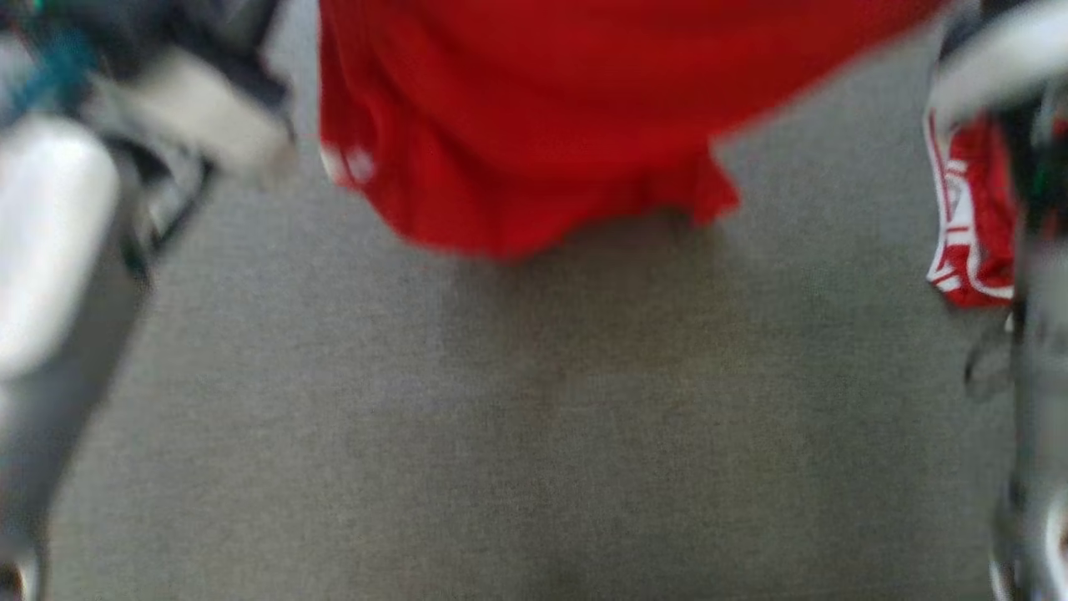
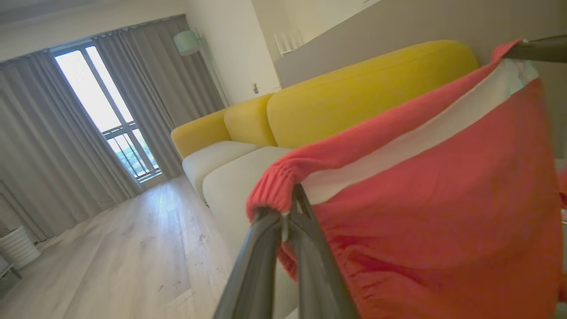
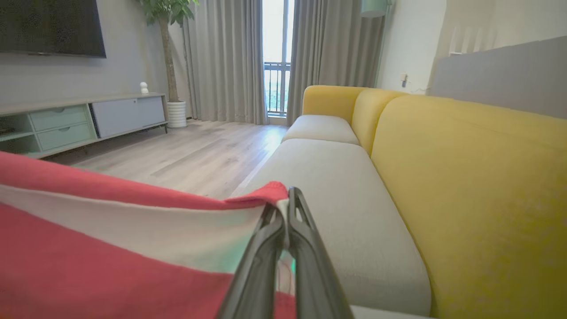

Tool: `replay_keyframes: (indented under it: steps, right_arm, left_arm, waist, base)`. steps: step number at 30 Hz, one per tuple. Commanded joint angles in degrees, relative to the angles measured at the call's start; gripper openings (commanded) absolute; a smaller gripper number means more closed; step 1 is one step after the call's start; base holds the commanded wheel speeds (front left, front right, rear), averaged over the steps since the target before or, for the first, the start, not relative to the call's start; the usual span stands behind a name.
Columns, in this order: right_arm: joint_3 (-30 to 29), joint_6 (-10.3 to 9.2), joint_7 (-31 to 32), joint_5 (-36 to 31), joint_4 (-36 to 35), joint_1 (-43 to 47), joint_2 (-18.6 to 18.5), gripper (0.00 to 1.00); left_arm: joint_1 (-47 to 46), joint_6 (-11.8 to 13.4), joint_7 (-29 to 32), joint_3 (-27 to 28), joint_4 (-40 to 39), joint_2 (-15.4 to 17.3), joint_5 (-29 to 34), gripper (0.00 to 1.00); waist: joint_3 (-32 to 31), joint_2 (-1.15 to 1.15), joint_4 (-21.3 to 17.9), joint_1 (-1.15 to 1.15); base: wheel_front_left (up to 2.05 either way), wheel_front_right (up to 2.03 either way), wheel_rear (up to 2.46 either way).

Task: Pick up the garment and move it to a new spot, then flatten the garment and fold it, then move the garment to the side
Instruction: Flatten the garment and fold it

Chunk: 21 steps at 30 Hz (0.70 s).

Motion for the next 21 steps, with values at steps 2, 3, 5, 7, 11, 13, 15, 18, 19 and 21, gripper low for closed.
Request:
replay_keyframes:
  steps: [2,3,5,7,11,13,15,18,19,21]
  right_arm:
    - [2.2,0.39,-1.6,1.0,5.7,-13.1,0.4,0.00]
    - [2.4,0.39,-3.2,0.4,9.1,-17.8,0.4,0.00]
    - [1.9,0.39,-8.2,-1.5,15.4,-26.8,0.6,0.00]
    - [-0.1,0.39,-13.8,-3.6,21.0,-33.7,1.6,0.00]
    - [-3.5,0.39,-21.9,-6.2,30.2,-39.8,3.9,0.00]
    - [-3.1,0.39,-23.7,-6.8,34.3,-39.6,4.4,0.00]
    - [-2.0,0.39,-24.4,-7.0,38.2,-37.7,4.6,0.00]
    - [-0.4,0.39,-24.2,-6.7,42.2,-35.1,4.3,0.00]
    - [0.7,0.39,-23.7,-6.4,44.2,-33.7,4.0,0.00]
    - [3.5,0.39,-22.2,-5.8,47.8,-31.0,3.1,0.00]
  left_arm:
    - [-12.4,-0.3,-0.4,1.7,5.2,1.8,-0.9,0.00]
    - [-16.5,-0.4,-1.5,1.3,8.1,1.7,-0.6,0.00]
    - [-24.4,-0.4,-4.9,1.6,13.8,1.0,0.0,0.00]
    - [-30.9,-0.4,-9.6,2.6,19.3,-0.2,0.6,0.00]
    - [-37.1,-0.4,-17.7,2.9,27.7,-3.1,0.9,0.00]
    - [-37.3,-0.5,-19.7,1.6,30.9,-4.6,0.4,0.00]
    - [-35.7,-0.5,-20.8,-1.5,32.9,-5.6,-0.3,0.00]
    - [-32.8,-0.5,-21.4,-4.7,34.2,-6.4,-2.2,0.00]
    - [-30.9,-0.5,-21.6,-6.3,34.7,-6.7,-3.3,0.00]
    - [-27.1,-0.5,-21.9,-10.1,35.4,-6.9,-5.0,0.00]
  waist:
    - [6.7,0.00,-1.3,-0.02]
    - [7.5,0.00,-1.6,-0.02]
    - [8.9,0.00,-2.0,-0.02]
    - [9.7,0.00,-2.2,-0.02]
    - [10.2,0.00,-2.2,-0.02]
    - [10.3,0.00,-2.1,-0.02]
    - [10.4,0.00,-1.9,-0.02]
    - [10.5,0.00,-1.6,-0.02]
    - [10.4,0.00,-1.4,-0.02]
    - [10.3,0.00,-0.9,-0.02]
  base:
    - [0.00,0.00,0.00]
    - [0.00,0.00,0.00]
    - [0.00,0.00,0.00]
    - [0.00,0.00,0.00]
    - [0.00,0.00,0.00]
    - [0.00,0.00,0.00]
    - [0.00,0.00,0.00]
    - [0.00,0.00,0.00]
    - [0.00,0.00,0.00]
    - [0.00,0.00,0.00]
